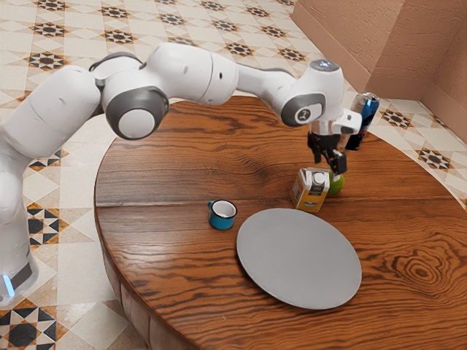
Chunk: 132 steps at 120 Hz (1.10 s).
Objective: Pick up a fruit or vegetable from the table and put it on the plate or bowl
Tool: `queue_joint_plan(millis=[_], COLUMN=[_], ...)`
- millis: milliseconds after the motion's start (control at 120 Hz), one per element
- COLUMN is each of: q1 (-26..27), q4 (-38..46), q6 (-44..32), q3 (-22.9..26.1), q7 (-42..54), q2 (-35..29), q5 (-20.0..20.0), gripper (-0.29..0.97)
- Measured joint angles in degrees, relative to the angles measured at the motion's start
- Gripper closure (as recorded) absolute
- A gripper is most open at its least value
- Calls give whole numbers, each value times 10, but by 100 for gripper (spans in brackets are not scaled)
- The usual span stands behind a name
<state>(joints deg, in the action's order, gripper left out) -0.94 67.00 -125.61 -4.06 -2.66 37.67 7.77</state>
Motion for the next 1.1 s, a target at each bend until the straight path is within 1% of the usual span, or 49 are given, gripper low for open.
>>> queue_joint_plan(millis=[475, 1100], q1=[-5, -1], q4=[-20, -2], q6=[-22, -34], q3=[9, 9], q7=[2, -1], q2=[23, 27], q5=[0, 5], gripper=[0, 0])
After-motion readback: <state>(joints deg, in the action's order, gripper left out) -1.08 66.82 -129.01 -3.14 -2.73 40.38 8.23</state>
